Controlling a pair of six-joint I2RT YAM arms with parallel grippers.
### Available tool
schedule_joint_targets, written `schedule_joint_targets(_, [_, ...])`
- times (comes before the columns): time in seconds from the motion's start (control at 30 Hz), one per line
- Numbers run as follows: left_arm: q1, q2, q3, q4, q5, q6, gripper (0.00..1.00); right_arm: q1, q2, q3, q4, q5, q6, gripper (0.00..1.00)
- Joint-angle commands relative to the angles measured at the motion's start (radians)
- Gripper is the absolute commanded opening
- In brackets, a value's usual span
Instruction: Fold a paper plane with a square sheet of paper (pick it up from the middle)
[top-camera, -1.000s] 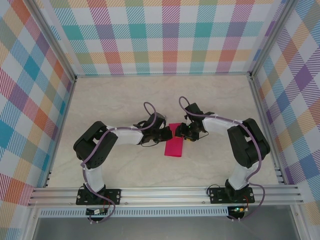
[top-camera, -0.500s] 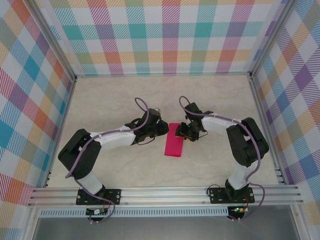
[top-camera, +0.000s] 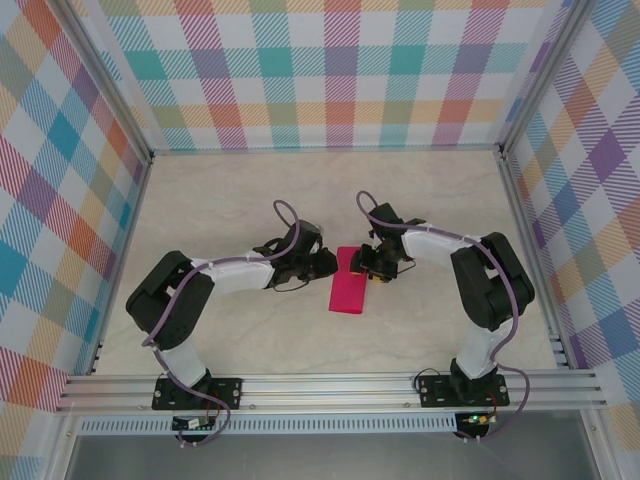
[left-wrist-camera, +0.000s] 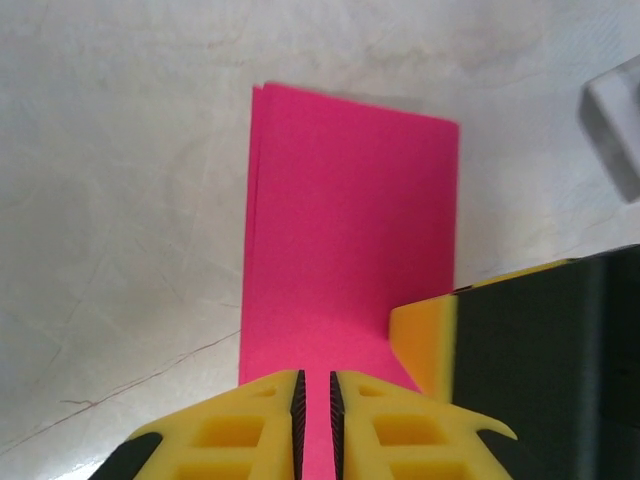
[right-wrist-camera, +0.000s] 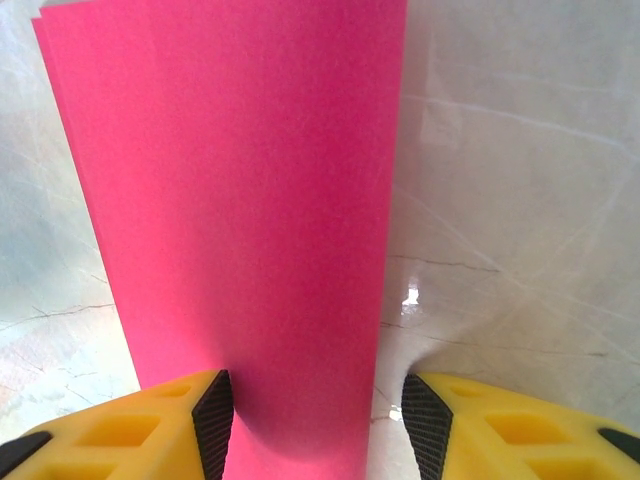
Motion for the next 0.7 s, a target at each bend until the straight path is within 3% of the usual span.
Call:
schedule_joint_targets(0.0, [0.012,0.027,0.013,0.028,0.048,-0.017,0.16,0.003,0.079,-0.024,-0.088,0.068,-0.044,0.53])
schedule_joint_targets(0.67, [0.011,0.066,0.037,0.023,0.059,-0.017,0.13,0.006,0.153,0.006,-0.088,0.064,0.006,0.55])
